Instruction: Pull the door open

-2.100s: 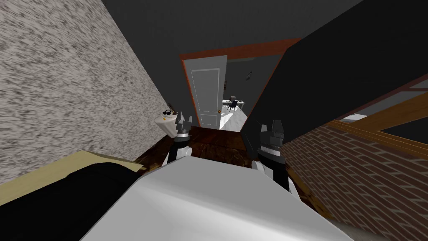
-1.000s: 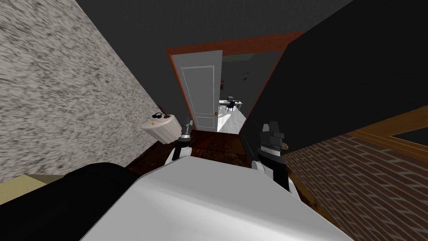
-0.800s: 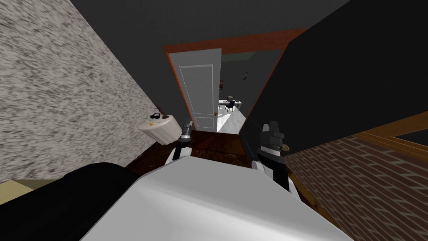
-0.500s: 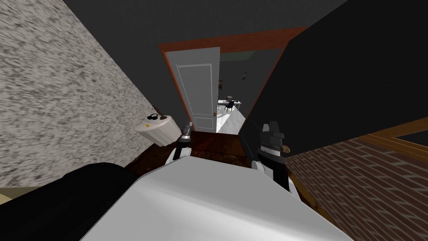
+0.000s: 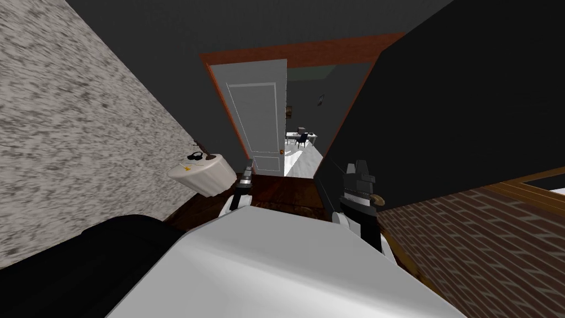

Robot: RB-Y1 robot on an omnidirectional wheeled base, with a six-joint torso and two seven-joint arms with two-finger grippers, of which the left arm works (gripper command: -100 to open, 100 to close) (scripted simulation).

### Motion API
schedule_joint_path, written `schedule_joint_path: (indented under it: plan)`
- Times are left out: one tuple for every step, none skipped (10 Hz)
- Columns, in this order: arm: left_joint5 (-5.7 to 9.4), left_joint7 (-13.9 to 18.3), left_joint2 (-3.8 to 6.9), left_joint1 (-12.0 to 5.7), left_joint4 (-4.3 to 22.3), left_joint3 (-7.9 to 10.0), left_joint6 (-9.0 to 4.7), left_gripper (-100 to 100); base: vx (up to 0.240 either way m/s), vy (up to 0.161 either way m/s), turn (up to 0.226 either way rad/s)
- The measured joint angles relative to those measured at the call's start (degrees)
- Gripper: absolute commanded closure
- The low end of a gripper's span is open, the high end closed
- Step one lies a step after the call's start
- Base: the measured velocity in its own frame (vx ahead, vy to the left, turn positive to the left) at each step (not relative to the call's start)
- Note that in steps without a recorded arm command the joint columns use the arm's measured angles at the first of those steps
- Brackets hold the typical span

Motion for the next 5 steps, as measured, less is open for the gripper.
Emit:
schedule_joint_path:
  plan:
    - [-0.39, -1.3, 0.01, -0.33, 1.5, 0.34, -0.56, -100, 0.108, -0.018, -0.039]
    - [-0.67, -2.4, 0.24, -0.48, 2.6, 0.86, -0.99, -100, 0.115, -0.016, -0.044]
    - [-0.96, -3.6, 0.42, -1.14, 4.4, 1.45, -1.49, -100, 0.089, -0.021, -0.044]
    - [-1.44, -5.0, 0.3, -1.71, 5.6, 1.76, -1.62, -100, 0.096, -0.035, -0.045]
    - [-1.78, -6.3, 0.43, -2.07, 7.1, 2.25, -2.03, -100, 0.107, -0.033, -0.04]
